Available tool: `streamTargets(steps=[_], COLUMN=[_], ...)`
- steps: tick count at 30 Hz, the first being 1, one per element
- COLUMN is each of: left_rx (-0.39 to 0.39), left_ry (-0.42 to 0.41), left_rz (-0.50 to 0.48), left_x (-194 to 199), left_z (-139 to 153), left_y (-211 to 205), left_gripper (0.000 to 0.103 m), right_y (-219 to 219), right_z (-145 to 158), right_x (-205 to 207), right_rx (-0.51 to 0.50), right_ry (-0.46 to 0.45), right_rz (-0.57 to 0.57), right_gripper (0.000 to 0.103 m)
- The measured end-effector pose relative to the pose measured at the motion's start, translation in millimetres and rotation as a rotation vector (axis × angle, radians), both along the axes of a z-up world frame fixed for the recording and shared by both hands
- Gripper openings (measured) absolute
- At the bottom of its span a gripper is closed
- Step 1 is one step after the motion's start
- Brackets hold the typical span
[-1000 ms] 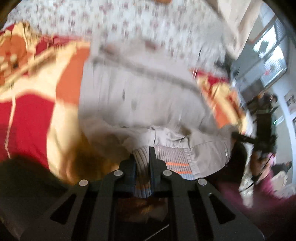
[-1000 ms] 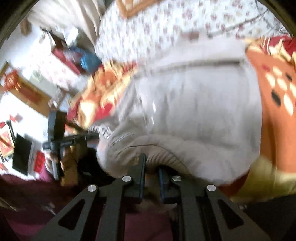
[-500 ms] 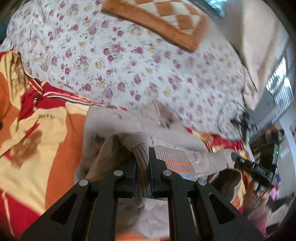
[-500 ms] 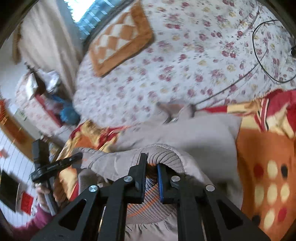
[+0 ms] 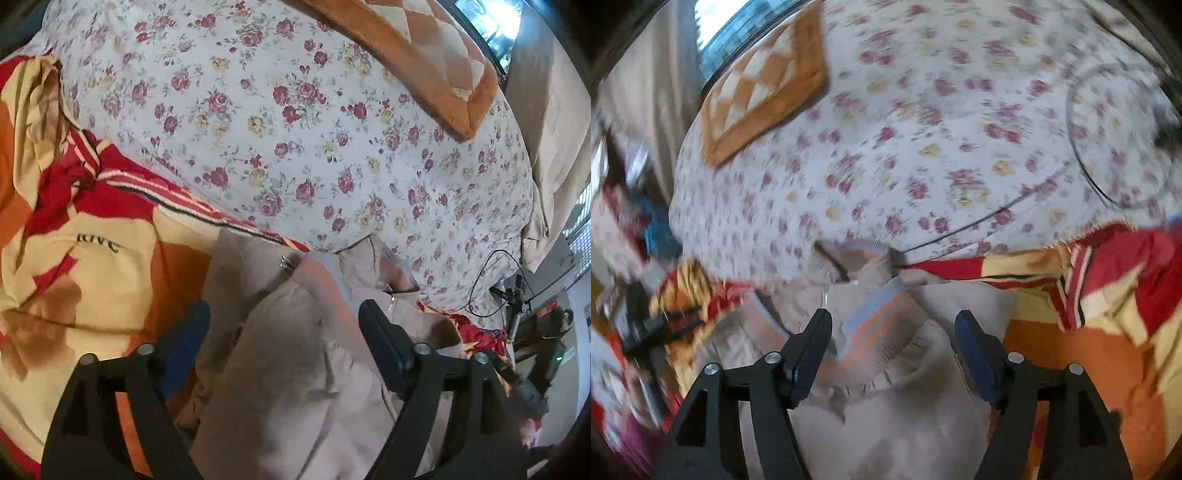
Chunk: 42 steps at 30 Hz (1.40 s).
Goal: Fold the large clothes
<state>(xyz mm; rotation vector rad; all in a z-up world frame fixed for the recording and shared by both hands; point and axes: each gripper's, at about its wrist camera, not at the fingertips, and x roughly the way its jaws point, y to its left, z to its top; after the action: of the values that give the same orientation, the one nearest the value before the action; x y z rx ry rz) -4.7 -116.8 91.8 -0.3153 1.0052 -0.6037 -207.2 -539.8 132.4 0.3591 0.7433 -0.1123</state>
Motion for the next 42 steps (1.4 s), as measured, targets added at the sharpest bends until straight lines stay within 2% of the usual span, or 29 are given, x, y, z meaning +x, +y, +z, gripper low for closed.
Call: streamTargets(steps=[3,6,7,8,11,13,15,17,19,20,21,23,24,26,28,31,34,36,37,38,39,40,41,42], left_rx=[0.051,0.081,0.078,0.076,0.088,0.093,0.09,0.107,0.143,0.161,0.176,0.196,0.195,0.2,0.259,0.338,0.334,0.29,0.266,0.255,0.256,0.276,0.292,0.29], left_ry=[-0.004,0.017,0.033,0.04,0.025,-0.005,-0.036,-0.053,-0.062,-0.063,-0.062,-0.05,-0.044,-0.026,-0.017,-0.044,0.003,0.003,-0.006,-0.012,-0.016,-0.017,-0.03,-0.046], left_rz=[-0.032,-0.044,-0.046,-0.044,-0.033,-0.018,-0.017,-0.036,-0.056,-0.064,-0.074,-0.106,-0.119,-0.155,-0.209,-0.19,-0.196,-0.161,-0.144,-0.141,-0.149,-0.16,-0.153,-0.143], left_x=[-3,-2,-1,0,0,-2,-5,-7,-9,-10,-11,-13,-14,-17,-19,-22,-16,-12,-9,-7,-4,-1,1,3], left_z=[-3,-10,-13,-15,-14,-9,-4,-2,-4,-5,-5,-6,-6,-5,-10,-16,-28,-31,-30,-29,-29,-30,-31,-31], left_y=[-7,-12,-13,-12,-12,-13,-14,-17,-22,-24,-26,-29,-29,-29,-33,-32,-34,-33,-33,-35,-38,-43,-46,-48], left_gripper=[0.083,0.083,0.083,0.083,0.083,0.083,0.083,0.083,0.083,0.083,0.083,0.083,0.083,0.083,0.084,0.084,0.084,0.083,0.076,0.065,0.031,0.019,0.018,0.015], right_y=[25,42,47,50,38,20,-4,-23,-35,-37,-36,-33,-31,-22,-10,11,18,11,5,-2,-10,-14,-17,-19], right_z=[-19,-40,-47,-48,-29,-14,-10,-26,-47,-56,-59,-51,-46,-26,-11,-2,-12,-26,-34,-40,-47,-50,-55,-59], right_x=[27,48,52,55,57,60,67,77,81,82,80,68,62,44,35,24,23,28,31,33,39,42,47,54], right_rx=[-0.153,-0.237,-0.274,-0.291,-0.252,-0.184,-0.132,-0.16,-0.086,-0.045,-0.04,-0.054,-0.056,-0.029,-0.005,-0.043,-0.106,-0.103,-0.095,-0.081,-0.058,-0.042,-0.032,-0.039], right_ry=[0.099,0.2,0.241,0.253,0.154,0.072,0.037,0.075,0.113,0.141,0.17,0.169,0.155,0.094,0.052,0.048,0.098,0.13,0.15,0.158,0.162,0.169,0.183,0.204], right_rz=[0.066,0.133,0.149,0.165,0.111,0.032,-0.09,-0.203,-0.221,-0.206,-0.206,-0.218,-0.221,-0.199,-0.14,-0.092,-0.112,-0.125,-0.145,-0.16,-0.168,-0.167,-0.158,-0.145], right_gripper=[0.075,0.072,0.05,0.011,0.01,0.01,0.01,0.01,0.013,0.019,0.02,0.04,0.044,0.062,0.068,0.073,0.076,0.076,0.076,0.076,0.075,0.068,0.04,0.022])
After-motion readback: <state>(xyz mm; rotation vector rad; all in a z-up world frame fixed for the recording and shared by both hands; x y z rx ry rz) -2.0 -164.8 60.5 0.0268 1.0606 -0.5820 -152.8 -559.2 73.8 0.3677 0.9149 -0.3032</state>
